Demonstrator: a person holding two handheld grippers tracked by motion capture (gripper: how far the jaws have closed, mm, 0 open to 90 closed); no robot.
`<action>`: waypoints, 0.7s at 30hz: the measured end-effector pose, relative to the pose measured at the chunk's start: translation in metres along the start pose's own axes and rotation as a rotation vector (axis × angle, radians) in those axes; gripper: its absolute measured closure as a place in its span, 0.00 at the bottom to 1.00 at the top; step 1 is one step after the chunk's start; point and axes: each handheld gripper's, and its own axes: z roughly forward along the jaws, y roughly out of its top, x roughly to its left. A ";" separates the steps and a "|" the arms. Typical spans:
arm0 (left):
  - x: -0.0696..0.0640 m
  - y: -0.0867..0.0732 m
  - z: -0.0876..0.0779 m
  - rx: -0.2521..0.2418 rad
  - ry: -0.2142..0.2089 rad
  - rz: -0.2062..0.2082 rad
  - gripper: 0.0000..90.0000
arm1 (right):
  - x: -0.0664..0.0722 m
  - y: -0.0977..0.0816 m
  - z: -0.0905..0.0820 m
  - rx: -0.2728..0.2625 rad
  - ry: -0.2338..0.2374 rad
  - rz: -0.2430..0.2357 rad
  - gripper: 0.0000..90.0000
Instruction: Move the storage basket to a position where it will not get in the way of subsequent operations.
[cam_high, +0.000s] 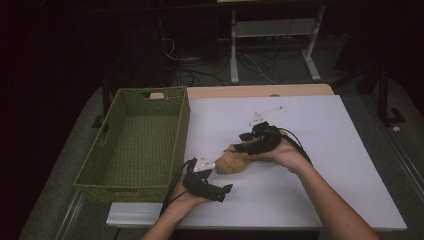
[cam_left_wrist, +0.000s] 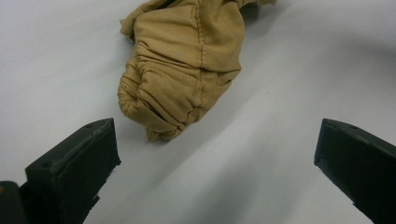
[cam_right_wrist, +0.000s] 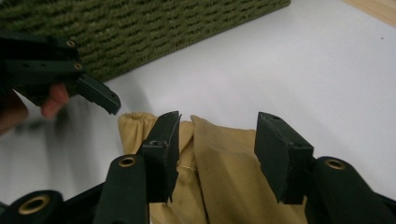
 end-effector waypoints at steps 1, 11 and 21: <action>0.000 0.000 0.000 0.000 0.000 0.000 0.00 | 0.000 0.000 0.002 0.010 -0.005 -0.004 0.56; 0.000 0.000 0.000 0.001 0.001 0.000 0.00 | -0.003 -0.009 0.008 0.049 -0.027 -0.014 0.61; 0.000 0.000 0.000 0.001 0.000 0.001 0.00 | -0.005 -0.013 0.008 0.066 -0.026 -0.020 0.79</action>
